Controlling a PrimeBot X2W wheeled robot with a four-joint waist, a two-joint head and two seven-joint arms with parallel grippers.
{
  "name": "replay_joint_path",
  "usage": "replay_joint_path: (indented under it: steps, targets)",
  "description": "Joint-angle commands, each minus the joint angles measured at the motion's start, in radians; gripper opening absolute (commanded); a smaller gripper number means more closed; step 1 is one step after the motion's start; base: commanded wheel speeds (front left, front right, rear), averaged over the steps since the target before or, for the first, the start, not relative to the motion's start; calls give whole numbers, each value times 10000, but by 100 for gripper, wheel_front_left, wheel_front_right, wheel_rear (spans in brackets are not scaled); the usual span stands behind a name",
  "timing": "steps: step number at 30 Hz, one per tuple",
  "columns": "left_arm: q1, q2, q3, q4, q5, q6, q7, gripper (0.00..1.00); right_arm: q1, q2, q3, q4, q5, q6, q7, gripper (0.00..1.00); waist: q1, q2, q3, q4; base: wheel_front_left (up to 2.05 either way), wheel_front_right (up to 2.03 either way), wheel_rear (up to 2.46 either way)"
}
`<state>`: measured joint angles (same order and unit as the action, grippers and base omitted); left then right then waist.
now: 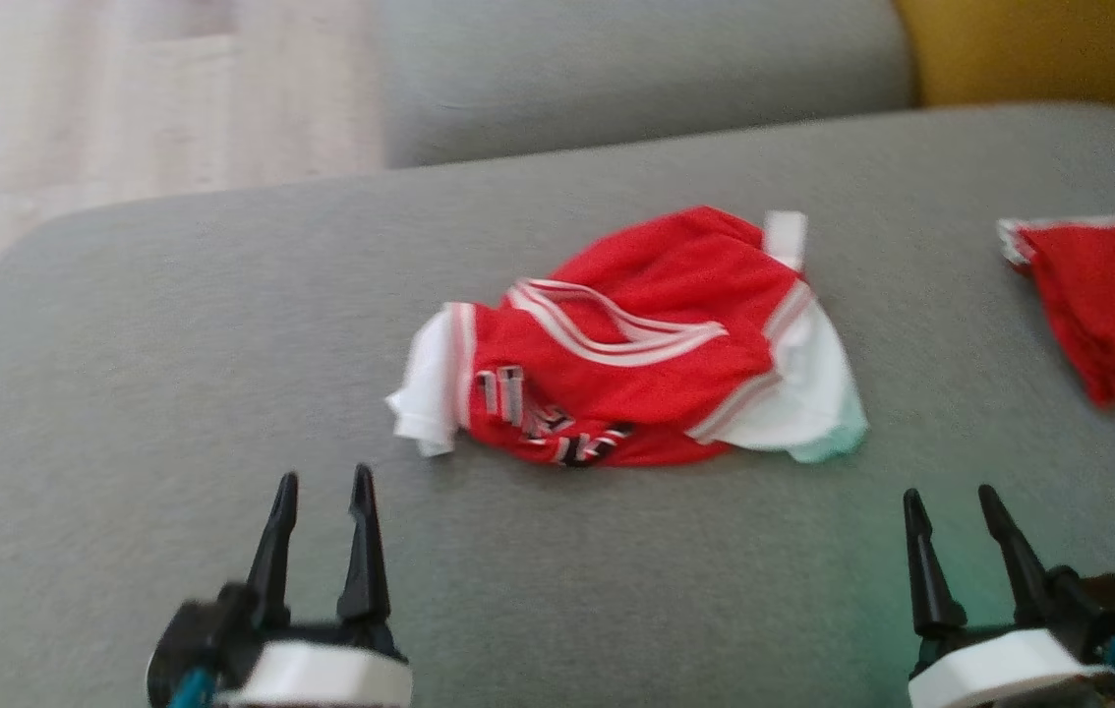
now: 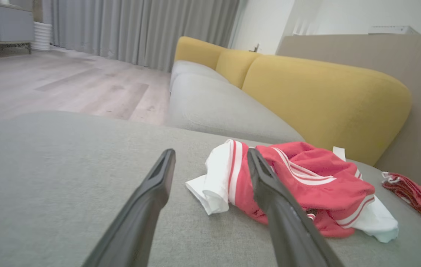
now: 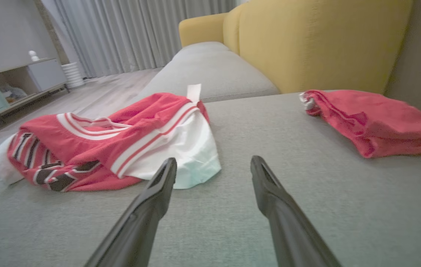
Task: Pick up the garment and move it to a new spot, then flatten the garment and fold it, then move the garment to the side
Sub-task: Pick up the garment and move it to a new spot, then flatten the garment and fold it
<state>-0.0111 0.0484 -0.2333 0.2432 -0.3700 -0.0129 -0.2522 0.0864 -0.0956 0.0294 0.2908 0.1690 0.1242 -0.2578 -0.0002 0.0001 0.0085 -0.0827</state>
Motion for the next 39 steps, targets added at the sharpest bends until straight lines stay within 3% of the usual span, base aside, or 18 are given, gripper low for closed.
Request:
replay_joint_path:
  steps: [1,7,14,27,39]
  targets:
    - [-266,24,291,-815,51,212,-93,100,-186,25,207,-429,56,65,-40,100,2,-1,-423,639,0,0,0]
    - [1190,21,13,-1722,808,836,-94,100,393,109,201,-662,175,65,-40,100,2,-1,-834,1221,0,0,0]
    - [1767,20,127,-1710,1759,809,-94,100,799,166,277,-686,78,65,-40,100,2,-1,-1210,1303,0,0,0]
    - [1894,19,197,-1541,1910,620,-95,100,945,174,313,-666,15,65,-40,100,2,-1,-1393,1189,0,0,0]
    - [1557,19,-251,-1882,1891,697,-95,100,-246,-248,773,91,241,65,-40,100,2,-1,-453,1395,0,0,0]
